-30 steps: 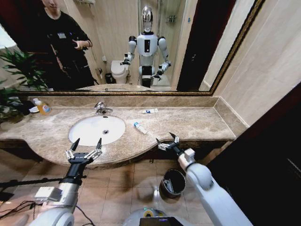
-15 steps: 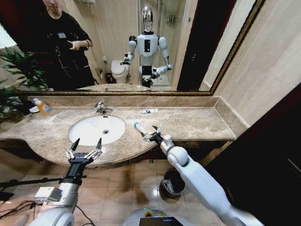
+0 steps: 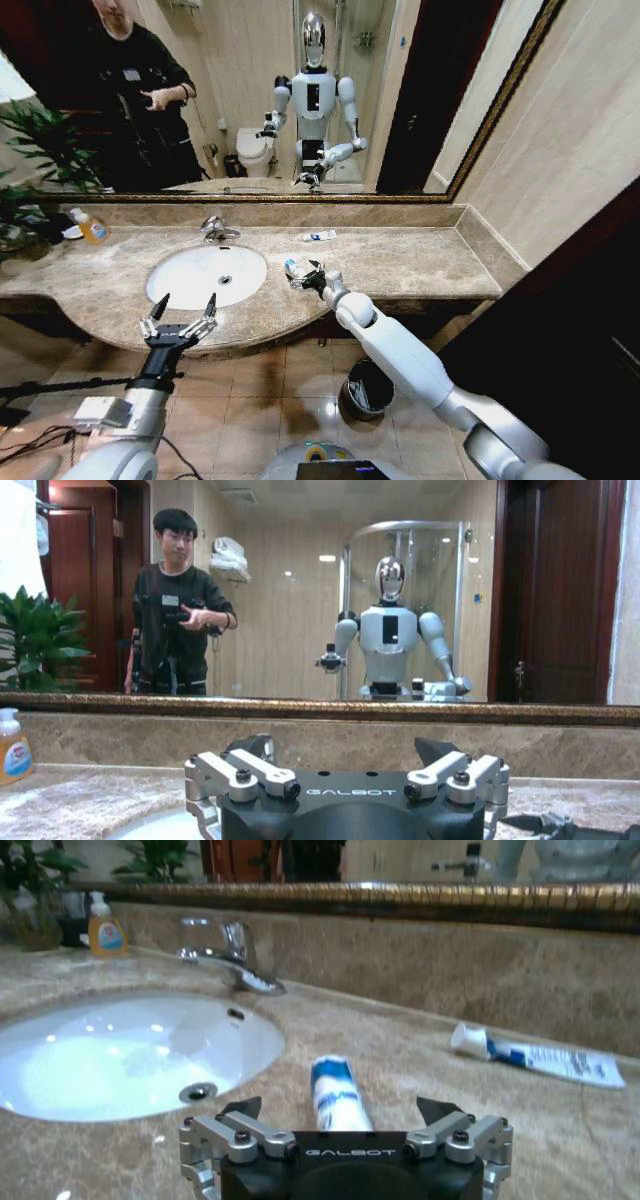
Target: Pick up the trash from the sink and place it in the trash bin.
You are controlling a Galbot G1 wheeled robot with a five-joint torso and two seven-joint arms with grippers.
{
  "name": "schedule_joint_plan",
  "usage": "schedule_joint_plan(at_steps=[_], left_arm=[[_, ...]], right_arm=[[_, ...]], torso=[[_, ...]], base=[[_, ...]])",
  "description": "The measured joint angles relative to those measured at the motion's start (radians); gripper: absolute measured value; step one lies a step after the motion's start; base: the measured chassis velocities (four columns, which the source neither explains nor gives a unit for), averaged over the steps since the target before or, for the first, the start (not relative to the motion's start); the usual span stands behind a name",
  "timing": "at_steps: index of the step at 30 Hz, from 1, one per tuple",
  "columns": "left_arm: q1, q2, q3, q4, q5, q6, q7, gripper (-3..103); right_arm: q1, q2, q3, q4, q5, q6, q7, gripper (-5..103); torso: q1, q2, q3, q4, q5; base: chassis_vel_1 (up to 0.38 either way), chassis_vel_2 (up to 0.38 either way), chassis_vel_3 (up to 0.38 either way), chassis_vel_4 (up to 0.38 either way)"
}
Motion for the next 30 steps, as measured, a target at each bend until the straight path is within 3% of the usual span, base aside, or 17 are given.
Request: schedule_joint_plan(at_steps=[5, 9, 11, 30], left_arm=[[0.000, 0.000, 0.000, 0.000, 0.000, 0.000, 0.000, 100], [0.000, 0.000, 0.000, 0.000, 0.000, 0.000, 0.000, 100], [0.000, 0.000, 0.000, 0.000, 0.000, 0.000, 0.000, 100], [0.000, 0.000, 0.000, 0.000, 0.000, 0.000, 0.000, 100]], right_arm=[[-0.003, 0.000, -0.002, -0.022, 0.011, -0.007, 0.002, 103], [-0.006, -0.001, 0.004, -0.027, 0.011, -0.008, 0.003, 93], [-0.006, -0.001, 0.005, -0.027, 0.010, -0.008, 0.003, 93], [-0.031, -0.023, 0.029, 0.021, -0.010, -0.002, 0.022, 37]], torso=[[0.000, 0.000, 0.000, 0.0000, 0.0001], [0.000, 0.000, 0.000, 0.0000, 0.0002], [0.000, 0.000, 0.000, 0.0000, 0.0002], [0.000, 0.000, 0.000, 0.0000, 0.0003]], base=[[0.000, 0.000, 0.000, 0.000], [0.000, 0.000, 0.000, 0.000], [0.000, 0.000, 0.000, 0.000], [0.000, 0.000, 0.000, 0.000]])
